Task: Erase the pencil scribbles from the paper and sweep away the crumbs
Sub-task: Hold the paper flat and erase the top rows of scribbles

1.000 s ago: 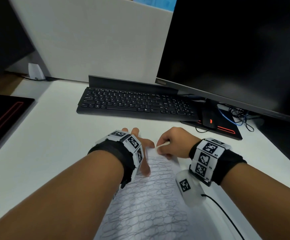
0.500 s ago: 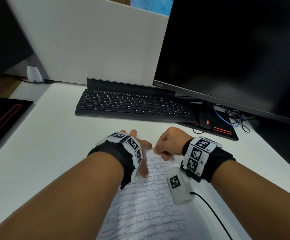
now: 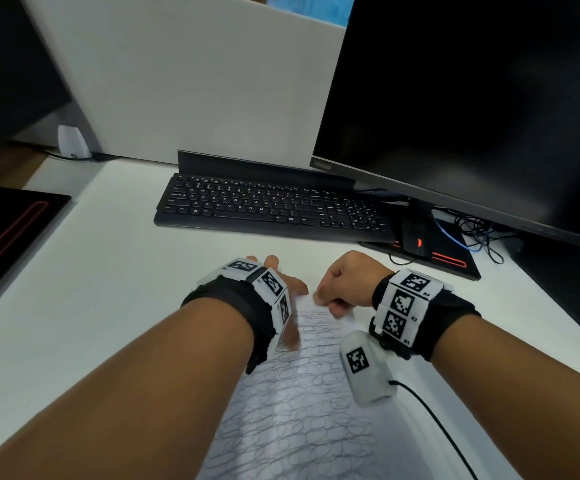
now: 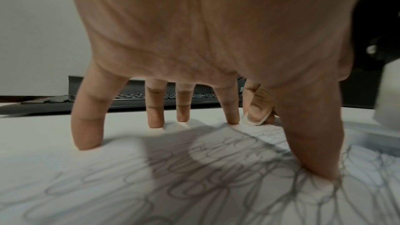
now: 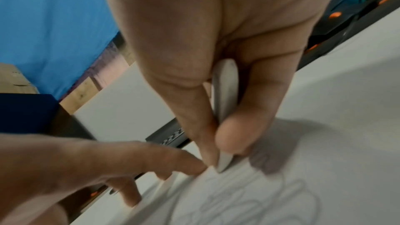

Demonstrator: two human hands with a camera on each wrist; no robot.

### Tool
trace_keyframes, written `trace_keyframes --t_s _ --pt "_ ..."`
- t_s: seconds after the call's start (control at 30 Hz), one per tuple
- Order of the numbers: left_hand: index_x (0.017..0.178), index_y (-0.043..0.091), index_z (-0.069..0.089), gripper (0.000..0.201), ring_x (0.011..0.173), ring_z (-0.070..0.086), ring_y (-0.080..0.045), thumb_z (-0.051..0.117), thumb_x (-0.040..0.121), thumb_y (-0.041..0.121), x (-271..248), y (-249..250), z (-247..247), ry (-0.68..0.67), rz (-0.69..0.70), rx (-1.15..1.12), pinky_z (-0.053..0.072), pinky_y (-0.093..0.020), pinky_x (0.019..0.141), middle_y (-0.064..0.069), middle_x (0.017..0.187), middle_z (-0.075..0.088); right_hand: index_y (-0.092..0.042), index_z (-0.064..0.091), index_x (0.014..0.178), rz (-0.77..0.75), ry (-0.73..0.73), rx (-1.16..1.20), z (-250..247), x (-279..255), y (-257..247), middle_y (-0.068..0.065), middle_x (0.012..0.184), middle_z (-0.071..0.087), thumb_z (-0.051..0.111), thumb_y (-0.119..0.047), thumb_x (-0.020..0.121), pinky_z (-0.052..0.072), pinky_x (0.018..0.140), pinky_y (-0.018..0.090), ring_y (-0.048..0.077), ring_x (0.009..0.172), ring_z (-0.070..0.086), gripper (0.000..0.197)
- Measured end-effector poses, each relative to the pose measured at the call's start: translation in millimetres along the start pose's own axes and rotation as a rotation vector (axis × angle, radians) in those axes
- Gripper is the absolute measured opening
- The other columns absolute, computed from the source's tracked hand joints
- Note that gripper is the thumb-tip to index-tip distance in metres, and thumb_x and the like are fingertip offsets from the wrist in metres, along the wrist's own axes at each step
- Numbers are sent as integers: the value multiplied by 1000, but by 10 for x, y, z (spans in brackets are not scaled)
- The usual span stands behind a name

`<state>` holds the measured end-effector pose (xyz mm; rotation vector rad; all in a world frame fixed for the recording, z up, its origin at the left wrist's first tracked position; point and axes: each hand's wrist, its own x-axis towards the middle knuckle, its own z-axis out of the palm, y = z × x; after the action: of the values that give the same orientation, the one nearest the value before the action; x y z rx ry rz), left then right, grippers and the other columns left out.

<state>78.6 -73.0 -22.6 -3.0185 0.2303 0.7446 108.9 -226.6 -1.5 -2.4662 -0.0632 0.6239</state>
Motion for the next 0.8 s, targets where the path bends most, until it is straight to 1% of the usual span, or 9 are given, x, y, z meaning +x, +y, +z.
trace_keyframes --t_s 0.07,0.17,0.3,0.43,0.53,0.6,0.67,0.7,0.8 --pt "140 60 21 92 125 34 -35 73 65 66 13 3 19 9 -1 26 42 -46 100 -1 133 29 9 72 88 7 4 -3 -4 6 12 21 77 72 76 -8 80 59 86 39 21 64 63 19" --pt "141 59 21 91 126 33 -36 72 67 65 34 1 15 9 2 3 41 -46 99 -2 134 29 3 74 84 8 -54 -18 18 -38 26 18 78 75 78 -11 79 60 84 40 21 65 68 15" --pt "138 64 18 97 120 38 -34 76 59 68 46 -1 41 25 -10 62 44 -45 98 1 128 29 5 74 86 -8 54 -29 -18 -30 67 17 76 75 76 -10 82 59 86 39 18 63 65 16" --pt "138 64 18 97 123 38 -33 76 60 67 48 -12 34 19 -14 55 43 -44 99 2 131 29 2 74 85 -18 30 -35 19 -66 61 16 78 75 76 -10 82 60 84 37 17 63 67 13" --pt "140 61 21 99 122 41 -32 80 61 63 21 20 9 3 -29 78 45 -45 97 0 131 31 5 74 87 -6 117 -40 -41 -42 113 16 80 75 73 -12 84 59 85 36 16 63 64 17" --pt "139 56 26 94 117 43 -30 81 62 59 10 28 -6 -7 -24 95 46 -43 93 -2 126 34 4 74 87 -11 136 -42 -45 -47 126 15 79 75 72 -14 85 59 85 35 15 64 65 18" --pt "133 54 32 78 113 39 -27 76 70 54 17 51 -20 12 -2 63 40 -37 85 -1 124 36 1 74 86 -18 140 -64 -30 -65 131 13 78 76 72 -16 86 59 83 33 13 64 65 17" --pt "132 53 33 73 114 37 -26 74 72 52 22 78 -28 15 8 34 38 -37 83 -1 124 35 -1 75 86 -22 145 -76 -23 -70 130 12 78 76 72 -16 86 59 83 33 13 64 65 16" --pt "137 51 34 76 123 33 -33 72 72 57 -13 175 -26 17 10 -19 44 -47 94 -3 119 32 -6 74 82 -29 162 -94 -27 -84 111 10 76 76 71 -15 86 59 82 32 11 62 63 11"
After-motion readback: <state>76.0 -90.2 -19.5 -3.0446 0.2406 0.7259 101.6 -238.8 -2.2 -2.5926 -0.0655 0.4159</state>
